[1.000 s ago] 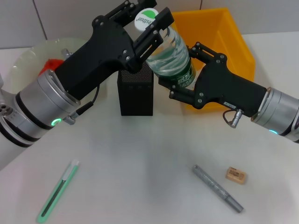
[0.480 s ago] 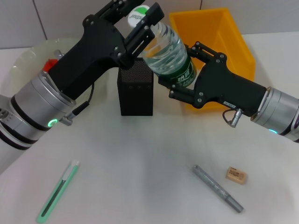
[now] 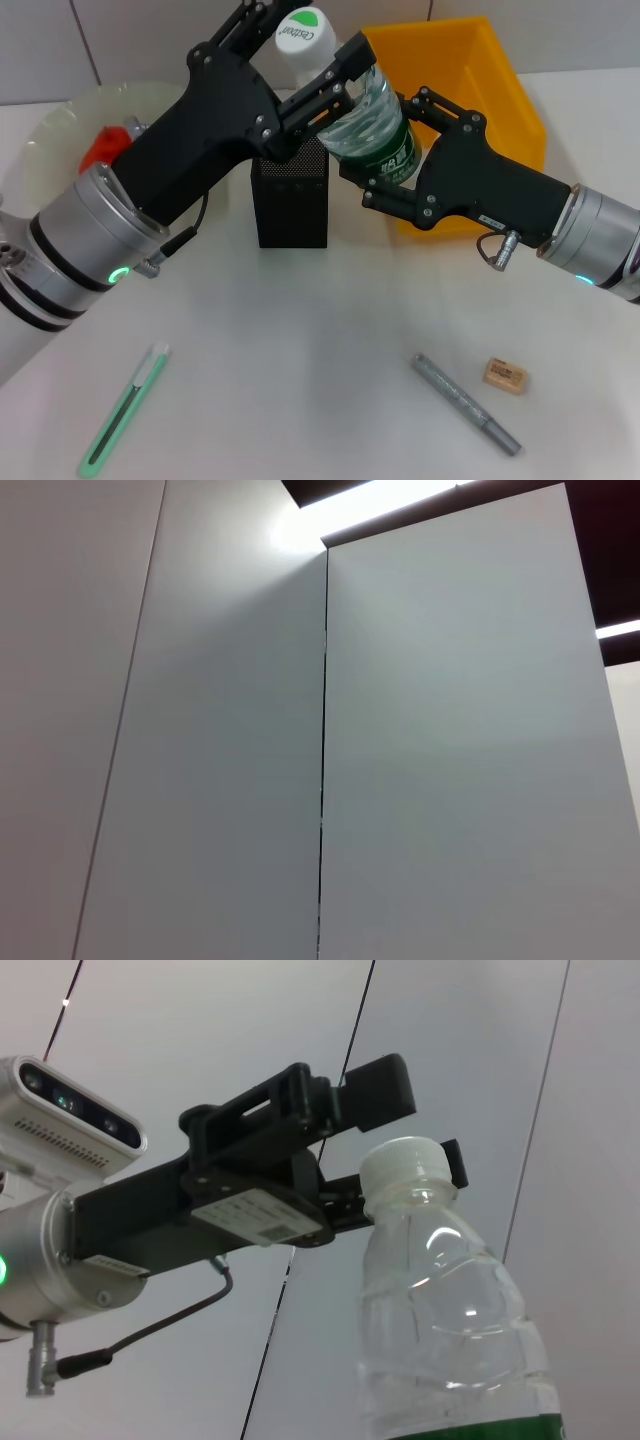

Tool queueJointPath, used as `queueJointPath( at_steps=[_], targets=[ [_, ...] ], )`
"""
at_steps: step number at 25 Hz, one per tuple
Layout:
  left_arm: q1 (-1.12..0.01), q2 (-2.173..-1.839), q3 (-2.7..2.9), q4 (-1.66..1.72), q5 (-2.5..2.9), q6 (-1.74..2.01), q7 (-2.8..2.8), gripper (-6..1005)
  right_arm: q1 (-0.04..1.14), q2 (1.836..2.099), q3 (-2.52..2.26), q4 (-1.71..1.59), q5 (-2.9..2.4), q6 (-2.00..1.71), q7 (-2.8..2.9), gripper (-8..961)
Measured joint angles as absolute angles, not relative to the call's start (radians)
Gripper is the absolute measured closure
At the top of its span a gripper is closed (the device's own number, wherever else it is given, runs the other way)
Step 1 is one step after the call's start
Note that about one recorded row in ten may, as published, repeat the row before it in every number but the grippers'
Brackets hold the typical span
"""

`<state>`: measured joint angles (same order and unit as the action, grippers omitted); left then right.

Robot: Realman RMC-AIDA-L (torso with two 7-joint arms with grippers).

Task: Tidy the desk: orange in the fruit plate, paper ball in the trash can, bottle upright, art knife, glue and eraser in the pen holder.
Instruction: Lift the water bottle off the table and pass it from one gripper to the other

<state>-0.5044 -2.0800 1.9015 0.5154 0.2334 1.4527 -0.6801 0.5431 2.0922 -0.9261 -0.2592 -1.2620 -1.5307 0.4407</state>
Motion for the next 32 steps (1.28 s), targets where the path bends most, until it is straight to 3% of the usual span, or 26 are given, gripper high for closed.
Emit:
queueJointPath(
  at_steps=[2,32],
  targets=[
    [-0.502,-2.080,1.903,0.515,0.232,1.452,-0.681,186,0.543,2.092,-0.926,-0.259,-1.261,-1.531,0.441,201],
    [-0.503,-2.080,1.904,0.506,0.226,1.430,-0.696,198,0.553,2.092,-0.938,-0.267,-1.239,-1.542,0.443,201]
  ],
)
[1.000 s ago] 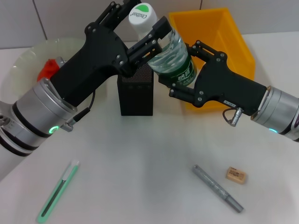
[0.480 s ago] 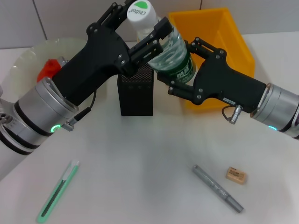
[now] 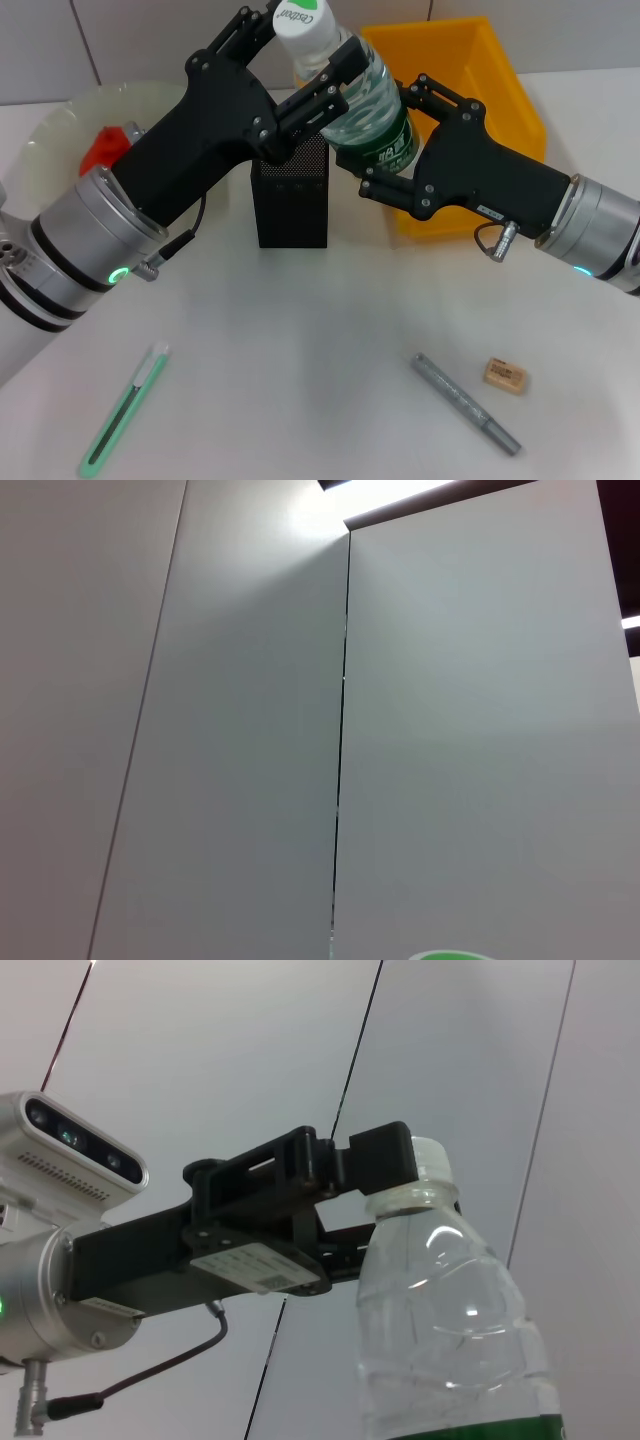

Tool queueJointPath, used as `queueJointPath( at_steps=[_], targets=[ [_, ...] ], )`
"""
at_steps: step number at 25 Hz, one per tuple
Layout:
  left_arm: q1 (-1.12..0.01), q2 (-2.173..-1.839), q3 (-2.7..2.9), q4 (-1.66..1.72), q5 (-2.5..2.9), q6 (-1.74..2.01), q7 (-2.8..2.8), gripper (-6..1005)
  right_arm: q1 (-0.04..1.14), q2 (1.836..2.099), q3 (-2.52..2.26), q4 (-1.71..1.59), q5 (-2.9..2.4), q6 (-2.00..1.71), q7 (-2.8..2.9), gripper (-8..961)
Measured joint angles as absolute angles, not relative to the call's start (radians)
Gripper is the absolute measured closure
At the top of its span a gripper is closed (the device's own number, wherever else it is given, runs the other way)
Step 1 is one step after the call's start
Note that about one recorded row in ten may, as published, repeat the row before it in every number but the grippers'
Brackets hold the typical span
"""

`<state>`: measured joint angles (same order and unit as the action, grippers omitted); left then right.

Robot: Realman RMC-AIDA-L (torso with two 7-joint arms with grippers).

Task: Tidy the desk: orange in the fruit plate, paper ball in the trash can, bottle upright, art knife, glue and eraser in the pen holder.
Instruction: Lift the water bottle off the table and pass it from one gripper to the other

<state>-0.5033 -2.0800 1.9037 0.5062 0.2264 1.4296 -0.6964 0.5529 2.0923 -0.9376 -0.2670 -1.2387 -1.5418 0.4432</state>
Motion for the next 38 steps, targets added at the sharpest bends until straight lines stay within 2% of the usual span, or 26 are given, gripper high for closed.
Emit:
queueJointPath(
  at_steps=[21,27,28,38],
  targets=[
    [-0.510,-2.080,1.904,0.510,0.215,1.426,-0.691,206,0.566,2.092,-0.939,-0.262,-1.241,-1.535,0.442,201],
    [-0.512,-2.080,1.904,0.507,0.216,1.426,-0.685,287,0.567,2.092,-0.939,-0.261,-1.243,-1.533,0.437,201],
    [-0.512,-2.080,1.903,0.507,0.215,1.426,-0.685,536,0.568,2.092,-0.939,-0.261,-1.244,-1.532,0.437,200],
    [-0.511,-2.080,1.904,0.506,0.213,1.424,-0.684,567,0.570,2.092,-0.939,-0.261,-1.245,-1.532,0.442,198]
  ],
)
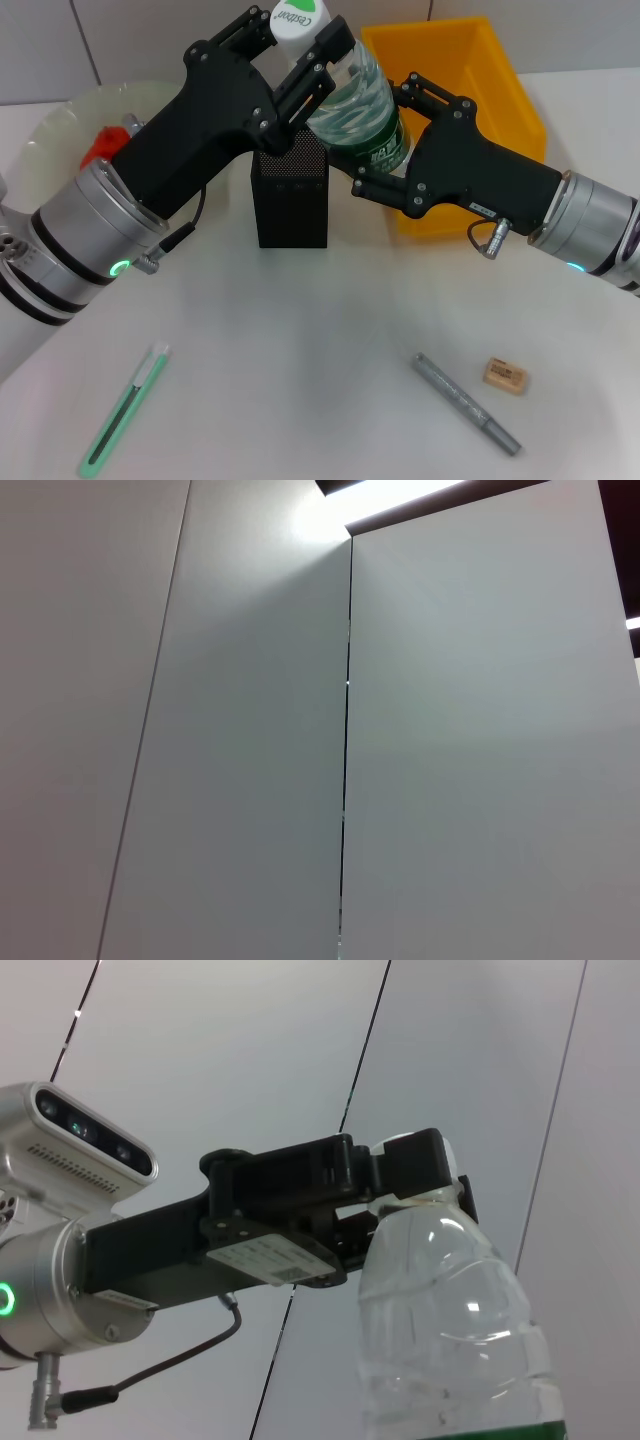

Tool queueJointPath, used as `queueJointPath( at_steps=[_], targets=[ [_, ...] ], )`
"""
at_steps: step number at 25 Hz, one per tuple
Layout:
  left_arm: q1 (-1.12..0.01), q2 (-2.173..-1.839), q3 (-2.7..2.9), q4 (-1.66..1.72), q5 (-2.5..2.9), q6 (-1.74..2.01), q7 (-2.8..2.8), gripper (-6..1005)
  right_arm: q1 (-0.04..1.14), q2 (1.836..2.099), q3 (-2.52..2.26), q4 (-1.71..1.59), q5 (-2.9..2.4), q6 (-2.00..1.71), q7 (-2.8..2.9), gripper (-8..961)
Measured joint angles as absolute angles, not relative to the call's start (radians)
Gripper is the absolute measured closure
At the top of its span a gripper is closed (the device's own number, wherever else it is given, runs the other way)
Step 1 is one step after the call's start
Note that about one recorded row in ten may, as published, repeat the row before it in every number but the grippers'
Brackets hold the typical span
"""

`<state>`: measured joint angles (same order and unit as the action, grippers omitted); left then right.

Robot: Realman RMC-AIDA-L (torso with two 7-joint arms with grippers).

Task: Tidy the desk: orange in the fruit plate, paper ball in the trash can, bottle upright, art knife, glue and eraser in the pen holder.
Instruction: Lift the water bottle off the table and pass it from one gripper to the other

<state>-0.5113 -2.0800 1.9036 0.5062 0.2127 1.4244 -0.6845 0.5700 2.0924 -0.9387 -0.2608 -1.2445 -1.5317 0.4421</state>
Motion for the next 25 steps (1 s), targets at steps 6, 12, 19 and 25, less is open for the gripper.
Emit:
queueJointPath(
  at_steps=[6,12,19,25],
  targets=[
    [-0.511,-2.080,1.904,0.506,0.213,1.424,-0.683,566,0.571,2.092,-0.939,-0.261,-1.246,-1.531,0.439,195],
    [-0.511,-2.080,1.904,0.506,0.214,1.424,-0.683,566,0.571,2.092,-0.939,-0.261,-1.248,-1.531,0.442,192],
    [-0.511,-2.080,1.904,0.506,0.217,1.423,-0.683,567,0.573,2.092,-0.977,-0.260,-1.244,-1.531,0.443,189],
    [-0.512,-2.080,1.904,0.506,0.217,1.423,-0.683,567,0.571,2.092,-0.973,-0.259,-1.242,-1.532,0.446,186]
  ],
)
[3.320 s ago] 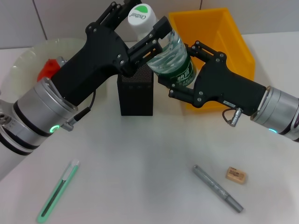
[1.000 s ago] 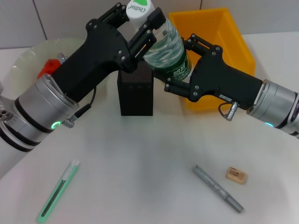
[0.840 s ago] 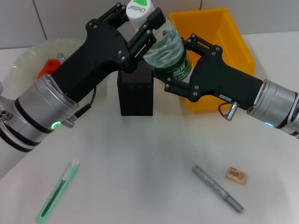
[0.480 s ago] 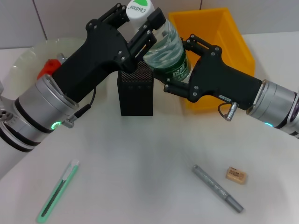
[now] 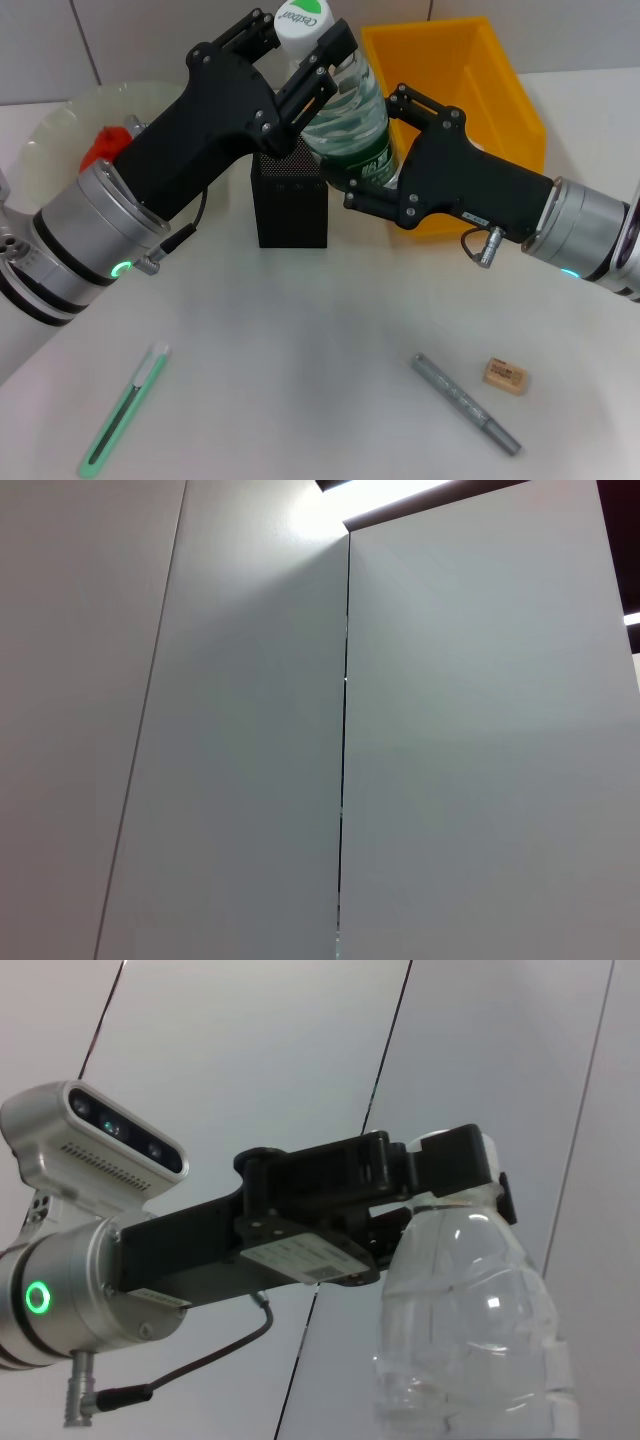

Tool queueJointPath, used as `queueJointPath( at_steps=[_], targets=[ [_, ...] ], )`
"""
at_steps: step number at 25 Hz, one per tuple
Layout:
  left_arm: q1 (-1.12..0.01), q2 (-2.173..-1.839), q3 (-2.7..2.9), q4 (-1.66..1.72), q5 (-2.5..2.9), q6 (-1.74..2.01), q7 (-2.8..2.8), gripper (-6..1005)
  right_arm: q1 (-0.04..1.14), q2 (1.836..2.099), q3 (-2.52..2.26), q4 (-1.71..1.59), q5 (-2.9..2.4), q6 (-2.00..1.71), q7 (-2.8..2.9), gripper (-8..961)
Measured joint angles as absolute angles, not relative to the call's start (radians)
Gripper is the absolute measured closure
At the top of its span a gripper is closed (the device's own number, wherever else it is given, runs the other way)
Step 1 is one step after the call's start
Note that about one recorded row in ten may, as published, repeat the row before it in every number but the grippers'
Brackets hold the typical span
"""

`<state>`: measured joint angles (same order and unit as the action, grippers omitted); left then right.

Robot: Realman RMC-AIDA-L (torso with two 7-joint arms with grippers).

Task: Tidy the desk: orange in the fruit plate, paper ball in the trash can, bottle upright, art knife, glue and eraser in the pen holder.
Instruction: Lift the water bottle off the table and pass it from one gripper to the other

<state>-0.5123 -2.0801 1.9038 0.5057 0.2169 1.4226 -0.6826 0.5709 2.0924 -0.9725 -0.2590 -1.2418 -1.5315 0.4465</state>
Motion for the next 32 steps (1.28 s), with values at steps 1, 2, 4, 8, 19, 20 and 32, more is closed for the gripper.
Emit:
queueJointPath(
  at_steps=[1,2,4,8,19,20,32],
  targets=[
    [-0.512,-2.080,1.904,0.506,0.217,1.423,-0.683,567,0.571,2.092,-0.973,-0.259,-1.242,-1.532,0.446,186],
    [-0.512,-2.080,1.904,0.506,0.217,1.423,-0.683,567,0.570,2.092,-0.970,-0.258,-1.242,-1.532,0.447,185],
    [-0.512,-2.080,1.904,0.506,0.217,1.422,-0.683,567,0.570,2.092,-0.967,-0.257,-1.241,-1.529,0.449,184],
    [-0.512,-2.080,1.904,0.506,0.217,1.422,-0.683,566,0.571,2.092,-0.966,-0.256,-1.238,-1.520,0.452,182],
    [-0.512,-2.080,1.904,0.506,0.215,1.418,-0.683,567,0.574,2.092,-0.965,-0.256,-1.236,-1.507,0.460,179],
    [-0.512,-2.080,1.904,0.506,0.215,1.418,-0.683,567,0.574,2.092,-0.965,-0.256,-1.236,-1.507,0.460,179],
    [-0.512,-2.080,1.904,0.506,0.218,1.418,-0.683,566,0.571,2.092,-0.972,-0.242,-1.235,-1.482,0.452,183]
  ],
)
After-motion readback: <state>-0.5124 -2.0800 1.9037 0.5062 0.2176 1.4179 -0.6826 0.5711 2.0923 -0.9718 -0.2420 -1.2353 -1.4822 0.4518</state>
